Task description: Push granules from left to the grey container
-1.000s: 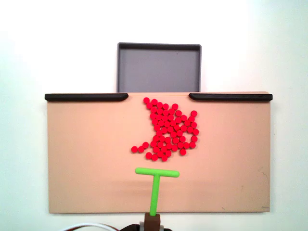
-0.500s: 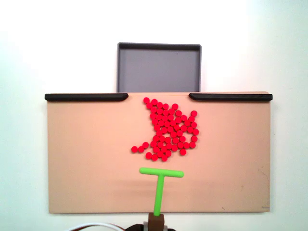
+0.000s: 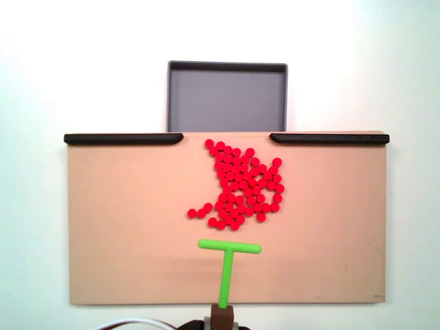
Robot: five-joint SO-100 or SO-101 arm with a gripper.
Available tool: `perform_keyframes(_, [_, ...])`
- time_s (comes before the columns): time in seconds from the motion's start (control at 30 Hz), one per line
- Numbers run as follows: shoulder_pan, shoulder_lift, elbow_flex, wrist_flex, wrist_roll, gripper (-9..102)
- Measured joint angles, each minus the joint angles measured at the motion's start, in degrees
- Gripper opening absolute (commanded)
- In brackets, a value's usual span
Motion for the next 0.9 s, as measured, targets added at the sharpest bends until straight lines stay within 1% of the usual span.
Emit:
perform_keyframes(0.13, [-1.5,0.0,0.0,0.0,-5.3,0])
perform_keyframes(0.23, [-1.8,0.0,0.0,0.0,-7.0,0])
perform_keyframes(0.9, [-1.6,0.0,0.0,0.0,-6.9,0])
